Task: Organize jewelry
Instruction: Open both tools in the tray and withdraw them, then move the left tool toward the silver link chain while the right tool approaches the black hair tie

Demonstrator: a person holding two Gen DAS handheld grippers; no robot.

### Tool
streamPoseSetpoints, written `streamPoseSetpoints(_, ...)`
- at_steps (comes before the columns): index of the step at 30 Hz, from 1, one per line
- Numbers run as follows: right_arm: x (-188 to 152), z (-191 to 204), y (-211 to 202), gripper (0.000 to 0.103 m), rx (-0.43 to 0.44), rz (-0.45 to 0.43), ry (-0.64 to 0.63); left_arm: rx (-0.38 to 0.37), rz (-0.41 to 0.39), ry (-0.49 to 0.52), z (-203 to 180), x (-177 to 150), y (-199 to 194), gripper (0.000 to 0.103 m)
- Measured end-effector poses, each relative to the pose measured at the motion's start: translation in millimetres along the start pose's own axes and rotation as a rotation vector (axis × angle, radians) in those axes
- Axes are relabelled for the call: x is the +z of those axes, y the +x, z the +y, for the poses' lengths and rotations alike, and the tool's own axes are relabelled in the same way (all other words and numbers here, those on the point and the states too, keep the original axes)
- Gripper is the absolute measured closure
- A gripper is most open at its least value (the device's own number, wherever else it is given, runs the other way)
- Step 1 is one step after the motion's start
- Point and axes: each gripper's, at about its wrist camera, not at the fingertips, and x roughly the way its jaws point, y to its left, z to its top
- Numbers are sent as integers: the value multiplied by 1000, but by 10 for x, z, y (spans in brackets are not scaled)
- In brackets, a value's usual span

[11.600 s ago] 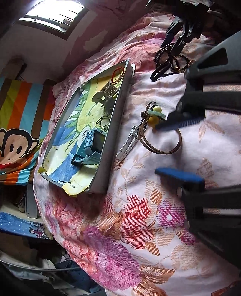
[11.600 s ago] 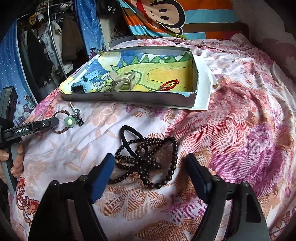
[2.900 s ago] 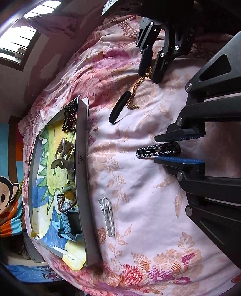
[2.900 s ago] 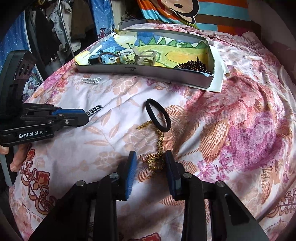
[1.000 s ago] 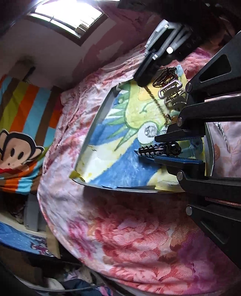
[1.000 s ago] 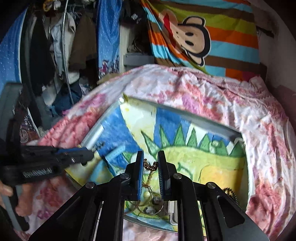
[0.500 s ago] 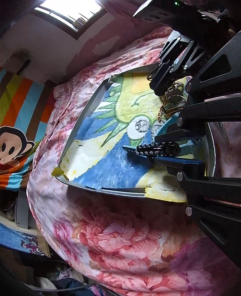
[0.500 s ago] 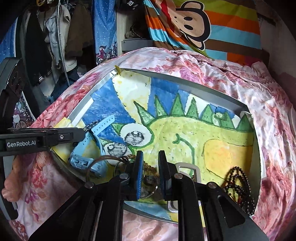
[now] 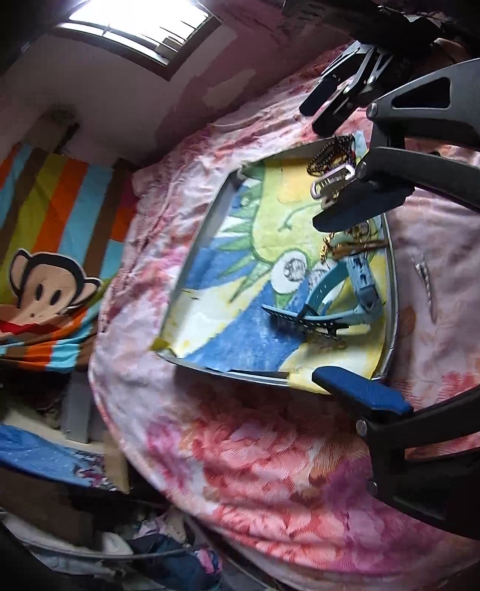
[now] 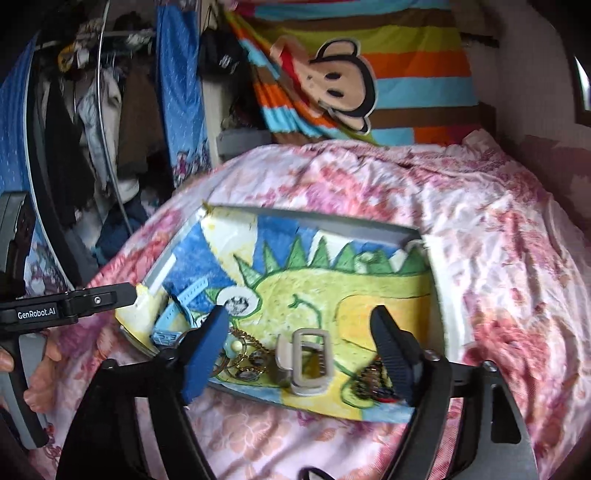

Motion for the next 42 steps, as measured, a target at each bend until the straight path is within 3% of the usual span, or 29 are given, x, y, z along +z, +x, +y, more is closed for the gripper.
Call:
streamPoseSetpoints(5,-39,-84,-451,10,17,-92,9,64,-126,57,-189,-132,-407,6)
streamPoseSetpoints(10,-154,-89,-865,2,21,-159,0,110,-239,127,-363,-427,-790,1)
streamPoseSetpoints(14,-338,-48,-1080,2,-6,-148,-39,134,-308,147,-425,-761,-991,0)
streamPoseSetpoints(26,-1001,2,-1663,2,10,-158,-132,176,-302,133,-451,-1474,-1307,0)
streamPoseSetpoints(32,-1273,-8,-1582,2,16,-92,-132,204,-268,146,-398,-1662,-1277,0)
streamPoseSetpoints(42,-1481,130,-1365,2,23,-3,-187,205,-135,144,-291,-1685,-1011,0)
